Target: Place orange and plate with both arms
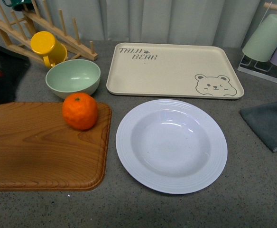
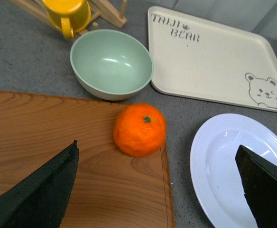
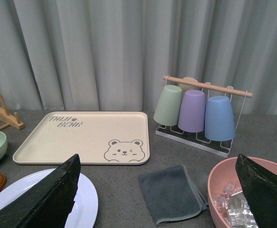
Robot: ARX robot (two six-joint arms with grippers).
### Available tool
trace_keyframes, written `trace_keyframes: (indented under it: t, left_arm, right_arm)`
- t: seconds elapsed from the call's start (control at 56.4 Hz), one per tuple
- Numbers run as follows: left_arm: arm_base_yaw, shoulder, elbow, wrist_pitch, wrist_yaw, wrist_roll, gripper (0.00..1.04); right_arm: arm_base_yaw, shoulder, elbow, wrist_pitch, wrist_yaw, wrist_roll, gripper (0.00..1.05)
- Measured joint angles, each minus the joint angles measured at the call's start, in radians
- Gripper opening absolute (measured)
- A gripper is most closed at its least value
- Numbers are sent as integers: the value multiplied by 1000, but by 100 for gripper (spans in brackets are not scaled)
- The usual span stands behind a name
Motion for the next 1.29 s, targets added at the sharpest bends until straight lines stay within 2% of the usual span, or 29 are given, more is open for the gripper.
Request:
trace_keyframes:
  t: [0.106,0.301,1.187,1.222,1.293]
  left_arm:
    - [-45,193,89,34,2,-11,98]
    - [-62,325,168,47,9,-19,98]
    - [21,700,452,50,51,-11,98]
    - [23,707,457,46,51,-11,97]
    - [25,715,462,42,55,-11,86]
  right_arm:
    - [0,0,0,0,0,0,96]
    - [0,0,0,0,0,0,96]
    - [0,0,0,0,0,0,96]
    - [0,0,0,0,0,0,96]
    - [0,0,0,0,0,0,96]
